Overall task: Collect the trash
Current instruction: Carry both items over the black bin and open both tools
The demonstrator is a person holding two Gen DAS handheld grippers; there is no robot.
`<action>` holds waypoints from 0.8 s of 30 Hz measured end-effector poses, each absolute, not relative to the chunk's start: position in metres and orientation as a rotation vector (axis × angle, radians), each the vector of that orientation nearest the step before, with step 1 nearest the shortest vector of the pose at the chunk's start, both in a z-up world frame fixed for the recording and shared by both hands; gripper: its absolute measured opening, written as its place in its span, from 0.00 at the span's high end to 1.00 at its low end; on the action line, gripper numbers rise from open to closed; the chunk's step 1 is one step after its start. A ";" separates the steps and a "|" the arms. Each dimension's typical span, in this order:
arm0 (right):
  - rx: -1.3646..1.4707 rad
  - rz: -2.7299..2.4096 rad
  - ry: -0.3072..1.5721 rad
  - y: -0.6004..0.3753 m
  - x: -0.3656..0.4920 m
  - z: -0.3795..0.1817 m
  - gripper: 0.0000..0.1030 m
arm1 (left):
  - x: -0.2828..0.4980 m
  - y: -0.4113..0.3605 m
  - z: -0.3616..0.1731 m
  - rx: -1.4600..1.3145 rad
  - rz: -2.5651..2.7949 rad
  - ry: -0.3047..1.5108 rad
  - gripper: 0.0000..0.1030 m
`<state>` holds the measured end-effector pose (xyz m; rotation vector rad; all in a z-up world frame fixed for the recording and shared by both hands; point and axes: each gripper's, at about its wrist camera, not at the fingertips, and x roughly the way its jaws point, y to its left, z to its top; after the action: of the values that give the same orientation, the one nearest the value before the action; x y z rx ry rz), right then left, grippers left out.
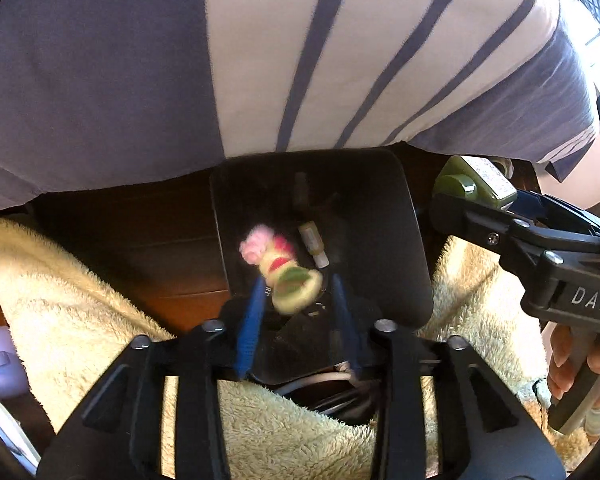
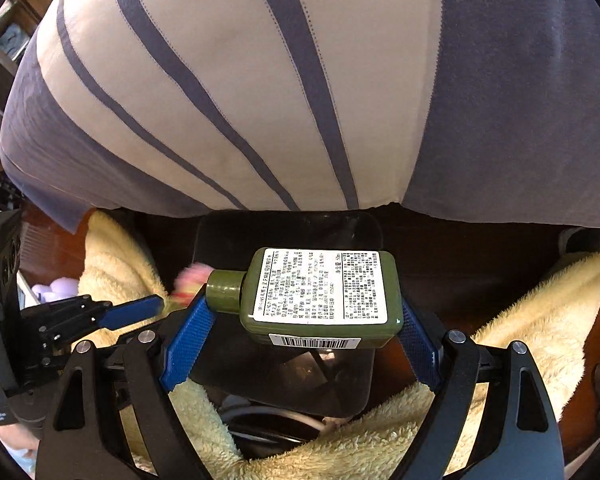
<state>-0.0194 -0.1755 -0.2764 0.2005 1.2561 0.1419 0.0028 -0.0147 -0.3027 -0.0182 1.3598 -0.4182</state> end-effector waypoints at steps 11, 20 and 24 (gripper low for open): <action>0.228 0.087 1.164 -0.195 -0.022 -0.244 0.06 | 0.001 -0.003 -0.271 0.022 -0.348 1.250 0.32; 0.201 0.027 0.964 -0.221 -0.013 -0.169 0.05 | 0.010 0.017 -0.197 0.038 -0.281 1.056 0.13; 0.180 0.013 0.888 -0.226 0.006 -0.137 0.05 | 0.024 0.020 -0.159 0.052 -0.261 0.960 0.13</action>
<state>0.0062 -0.2259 -0.1370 0.1799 0.8876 0.0131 0.0244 0.0198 -0.1591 0.0522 0.9598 -0.2613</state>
